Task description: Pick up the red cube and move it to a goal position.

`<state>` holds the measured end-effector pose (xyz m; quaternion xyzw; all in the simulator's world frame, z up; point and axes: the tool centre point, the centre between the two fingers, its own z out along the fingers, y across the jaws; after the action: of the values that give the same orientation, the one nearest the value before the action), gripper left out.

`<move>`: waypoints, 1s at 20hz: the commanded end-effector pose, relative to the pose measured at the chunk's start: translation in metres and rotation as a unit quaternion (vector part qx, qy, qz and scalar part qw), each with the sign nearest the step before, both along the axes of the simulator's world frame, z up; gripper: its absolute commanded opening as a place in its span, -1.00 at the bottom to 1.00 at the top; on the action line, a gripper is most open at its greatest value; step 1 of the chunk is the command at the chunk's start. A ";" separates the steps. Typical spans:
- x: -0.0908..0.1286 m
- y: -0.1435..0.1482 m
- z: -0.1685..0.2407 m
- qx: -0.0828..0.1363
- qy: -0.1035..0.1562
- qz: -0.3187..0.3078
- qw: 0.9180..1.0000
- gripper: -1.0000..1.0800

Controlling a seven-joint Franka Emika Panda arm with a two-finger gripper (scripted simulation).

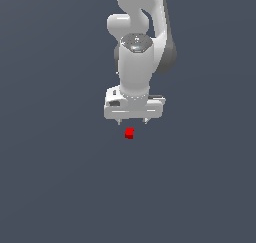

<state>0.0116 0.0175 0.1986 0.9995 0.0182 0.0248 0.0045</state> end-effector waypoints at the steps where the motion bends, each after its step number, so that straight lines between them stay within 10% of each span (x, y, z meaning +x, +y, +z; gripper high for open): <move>1: 0.000 0.000 0.000 0.000 0.000 0.000 1.000 0.92; 20: -0.035 -0.009 -0.113 0.003 0.016 -0.052 0.999 0.92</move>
<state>-0.0185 0.0097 0.1006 0.9996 -0.0270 0.0111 0.0025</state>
